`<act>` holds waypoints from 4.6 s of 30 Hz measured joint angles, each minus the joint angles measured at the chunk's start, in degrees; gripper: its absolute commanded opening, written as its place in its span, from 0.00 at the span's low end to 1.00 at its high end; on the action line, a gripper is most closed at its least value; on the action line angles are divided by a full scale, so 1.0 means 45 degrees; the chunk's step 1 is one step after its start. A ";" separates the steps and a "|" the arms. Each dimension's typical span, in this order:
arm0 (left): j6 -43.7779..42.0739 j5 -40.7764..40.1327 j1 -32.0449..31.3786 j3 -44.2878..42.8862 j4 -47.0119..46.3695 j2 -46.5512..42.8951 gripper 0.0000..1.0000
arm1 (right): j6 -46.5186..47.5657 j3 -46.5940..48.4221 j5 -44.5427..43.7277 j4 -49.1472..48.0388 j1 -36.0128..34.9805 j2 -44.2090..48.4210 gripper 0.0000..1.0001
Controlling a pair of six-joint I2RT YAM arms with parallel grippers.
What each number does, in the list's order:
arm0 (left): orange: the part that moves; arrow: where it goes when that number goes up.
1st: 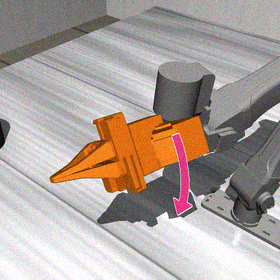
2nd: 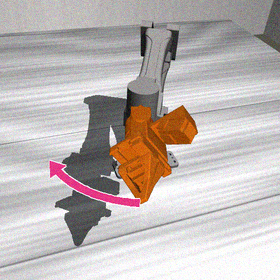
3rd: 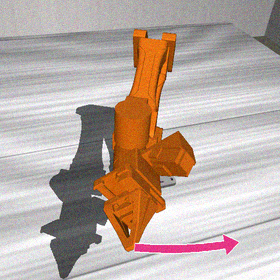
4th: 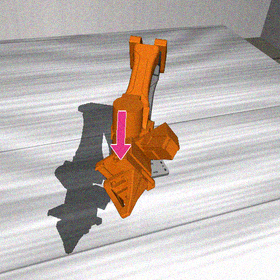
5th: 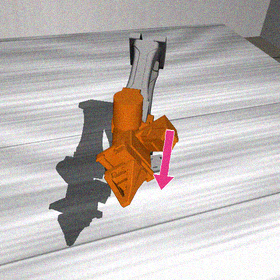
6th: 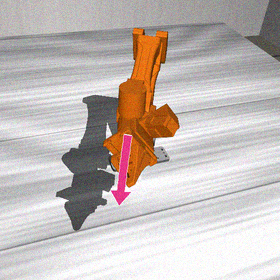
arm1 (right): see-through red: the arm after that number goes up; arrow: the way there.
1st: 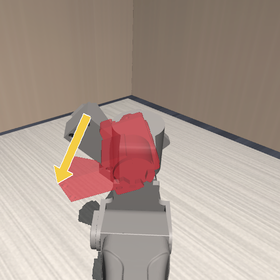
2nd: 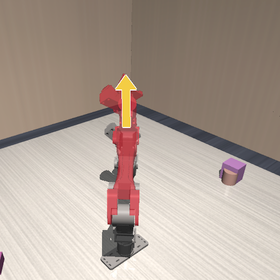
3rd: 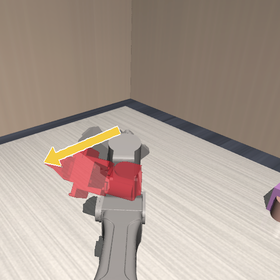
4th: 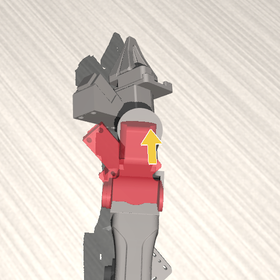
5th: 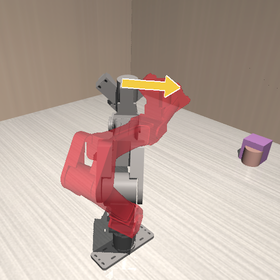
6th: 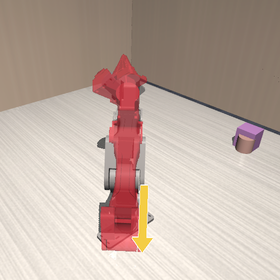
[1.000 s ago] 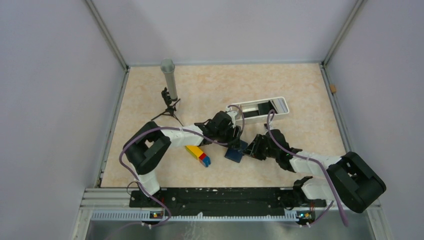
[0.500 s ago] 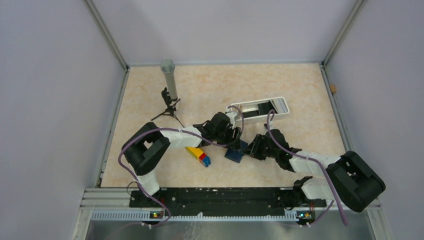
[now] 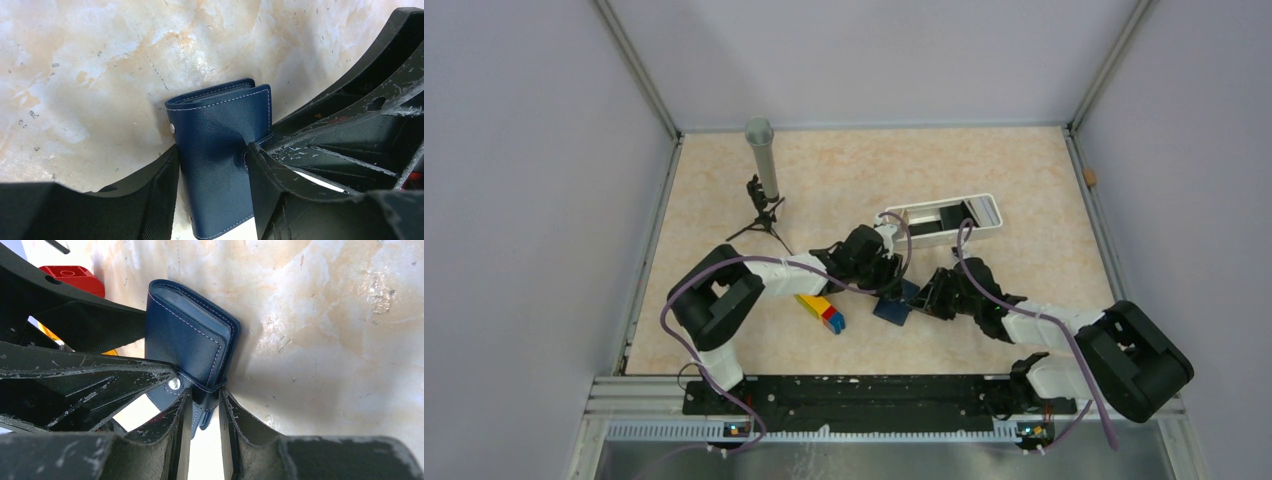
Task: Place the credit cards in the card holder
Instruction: Close the card holder at the center of the board.
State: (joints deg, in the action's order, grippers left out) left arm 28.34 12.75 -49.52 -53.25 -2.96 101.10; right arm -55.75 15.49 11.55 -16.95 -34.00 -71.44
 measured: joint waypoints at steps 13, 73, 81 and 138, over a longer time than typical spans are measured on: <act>-0.0272 0.0301 -0.0005 0.0714 -0.0792 -0.0389 0.54 | -0.0005 0.0121 0.0010 0.0068 -0.0029 -0.0146 0.24; 0.0505 -0.0427 -0.0199 0.1384 -0.1073 -0.0855 0.40 | 0.0136 0.1161 -0.1307 0.1404 -0.1127 -0.0471 0.24; 0.0748 -0.0452 -0.0194 0.1676 -0.1530 -0.0913 0.40 | 0.0136 0.1166 -0.1438 0.1409 -0.1209 -0.0471 0.24; 0.2560 -0.0544 -0.0573 0.2807 -0.0457 -0.2589 0.80 | 0.0117 0.2093 -0.4789 0.3322 -0.3755 -0.0486 0.30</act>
State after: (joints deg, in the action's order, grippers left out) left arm 39.86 10.31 -52.10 -40.62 -5.02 89.45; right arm -55.22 24.91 -10.00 -2.00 -50.89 -73.63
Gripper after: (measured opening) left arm 0.780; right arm 0.298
